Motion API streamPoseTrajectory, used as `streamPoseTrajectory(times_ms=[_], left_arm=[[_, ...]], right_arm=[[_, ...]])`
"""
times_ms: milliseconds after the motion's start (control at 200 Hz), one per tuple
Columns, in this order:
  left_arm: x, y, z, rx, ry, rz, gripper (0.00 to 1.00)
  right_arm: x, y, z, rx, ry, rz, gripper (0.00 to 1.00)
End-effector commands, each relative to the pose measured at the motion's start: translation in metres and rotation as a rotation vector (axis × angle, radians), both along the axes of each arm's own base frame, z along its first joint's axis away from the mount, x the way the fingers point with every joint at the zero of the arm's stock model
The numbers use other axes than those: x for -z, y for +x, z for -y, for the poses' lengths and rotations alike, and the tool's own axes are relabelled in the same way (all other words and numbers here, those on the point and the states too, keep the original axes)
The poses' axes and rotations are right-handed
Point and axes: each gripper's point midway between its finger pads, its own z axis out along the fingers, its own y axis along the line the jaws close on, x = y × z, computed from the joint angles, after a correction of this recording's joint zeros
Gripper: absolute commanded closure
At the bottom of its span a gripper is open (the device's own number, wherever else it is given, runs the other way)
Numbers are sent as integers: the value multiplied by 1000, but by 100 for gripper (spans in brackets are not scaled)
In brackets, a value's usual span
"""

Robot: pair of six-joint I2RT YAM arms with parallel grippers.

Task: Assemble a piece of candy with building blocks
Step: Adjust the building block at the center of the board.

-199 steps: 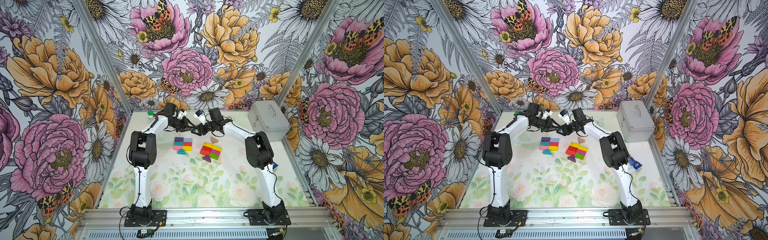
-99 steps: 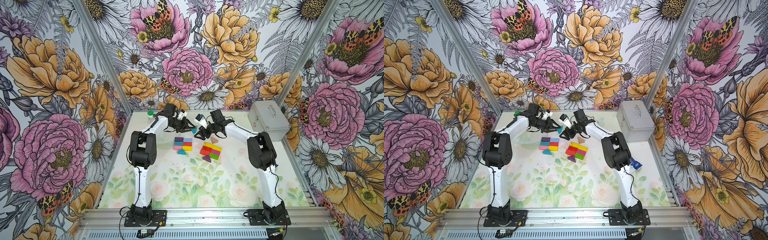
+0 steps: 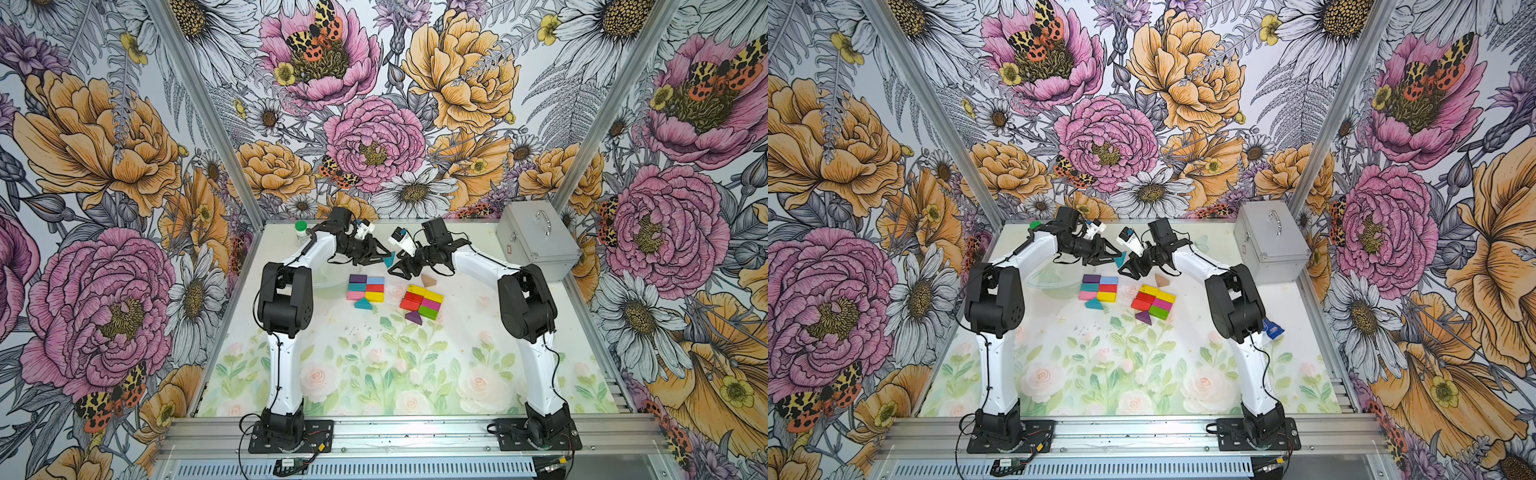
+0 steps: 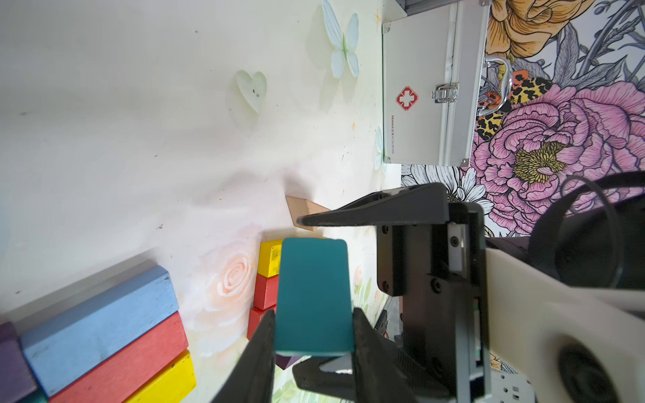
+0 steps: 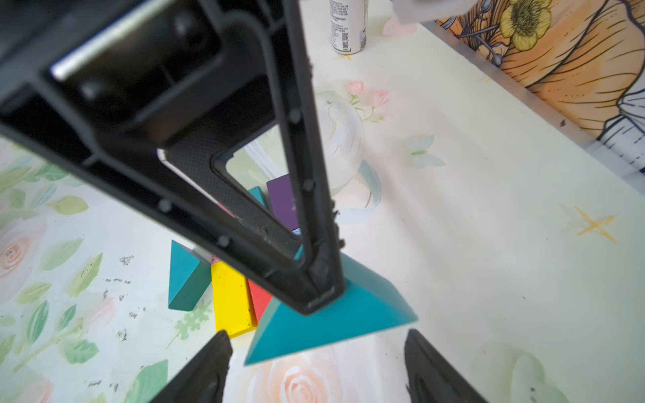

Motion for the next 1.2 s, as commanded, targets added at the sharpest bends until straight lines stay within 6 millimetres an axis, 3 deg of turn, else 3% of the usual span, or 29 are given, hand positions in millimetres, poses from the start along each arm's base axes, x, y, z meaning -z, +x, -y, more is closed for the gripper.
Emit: streamPoseTrajectory(times_ms=[0, 110, 545, 956, 1196], left_arm=[[-18, -7, 7, 30, -34, 35, 71], [-17, -8, 8, 35, -37, 30, 71], [-11, -9, 13, 47, -43, 16, 71], [-12, -9, 14, 53, -49, 17, 71], [-10, -11, 15, 57, -51, 13, 73]], right_arm=[[-36, 2, -9, -29, 38, 94, 27], [-37, 3, -11, -33, 35, 106, 32], [-45, 8, -17, -32, 33, 140, 32], [-40, 18, -9, 10, -18, 175, 31], [-44, 14, -9, -16, -9, 185, 31]])
